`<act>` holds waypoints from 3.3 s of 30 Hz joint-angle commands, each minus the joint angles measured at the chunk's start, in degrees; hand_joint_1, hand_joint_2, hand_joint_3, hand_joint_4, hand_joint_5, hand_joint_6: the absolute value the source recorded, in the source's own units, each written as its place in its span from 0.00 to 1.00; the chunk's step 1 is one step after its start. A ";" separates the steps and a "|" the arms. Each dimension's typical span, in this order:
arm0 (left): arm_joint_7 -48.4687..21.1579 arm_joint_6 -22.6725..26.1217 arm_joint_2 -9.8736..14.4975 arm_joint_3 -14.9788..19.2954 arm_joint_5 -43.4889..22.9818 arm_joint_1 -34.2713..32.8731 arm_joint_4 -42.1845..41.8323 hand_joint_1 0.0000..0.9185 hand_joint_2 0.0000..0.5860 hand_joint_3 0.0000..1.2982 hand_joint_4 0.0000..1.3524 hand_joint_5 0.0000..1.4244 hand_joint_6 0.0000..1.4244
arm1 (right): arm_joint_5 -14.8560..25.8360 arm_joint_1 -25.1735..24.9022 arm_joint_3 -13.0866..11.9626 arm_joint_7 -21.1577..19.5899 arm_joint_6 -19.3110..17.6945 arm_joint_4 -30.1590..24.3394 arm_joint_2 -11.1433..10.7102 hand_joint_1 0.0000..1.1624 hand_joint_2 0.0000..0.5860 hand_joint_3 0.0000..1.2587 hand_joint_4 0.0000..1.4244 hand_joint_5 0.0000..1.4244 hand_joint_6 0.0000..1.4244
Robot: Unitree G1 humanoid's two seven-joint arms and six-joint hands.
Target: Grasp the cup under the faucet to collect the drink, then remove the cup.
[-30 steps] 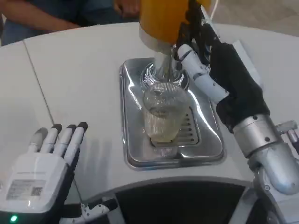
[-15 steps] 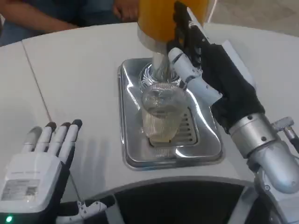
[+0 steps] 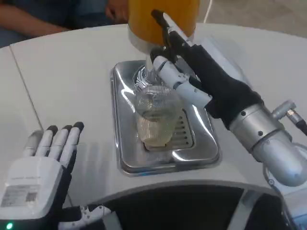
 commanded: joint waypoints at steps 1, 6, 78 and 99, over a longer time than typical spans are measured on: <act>0.74 -0.17 -0.67 -0.53 0.60 0.00 0.75 0.00 0.18 0.00 0.00 0.00 0.00 | -3.54 -0.17 3.19 2.71 0.58 -2.34 -1.44 0.02 0.97 0.01 0.00 0.00 0.06; 0.66 -0.02 -0.95 -0.67 0.85 -0.18 0.89 0.00 0.19 0.00 0.00 0.00 0.00 | -9.02 -0.48 5.19 3.90 2.76 -5.62 -2.39 0.01 0.99 0.02 0.00 0.02 0.07; -0.72 0.84 -9.88 -3.71 -12.79 -16.00 11.25 0.12 0.14 0.00 0.00 0.00 0.00 | -20.26 -0.22 4.74 5.08 6.93 -7.33 2.21 0.05 1.00 0.04 0.00 0.03 0.10; 1.04 0.33 -10.07 -4.29 -13.47 -18.95 14.89 0.05 0.13 0.00 0.00 0.00 0.00 | -20.37 31.41 -5.02 -7.04 0.85 -26.22 4.48 0.30 1.00 0.01 0.00 0.00 0.06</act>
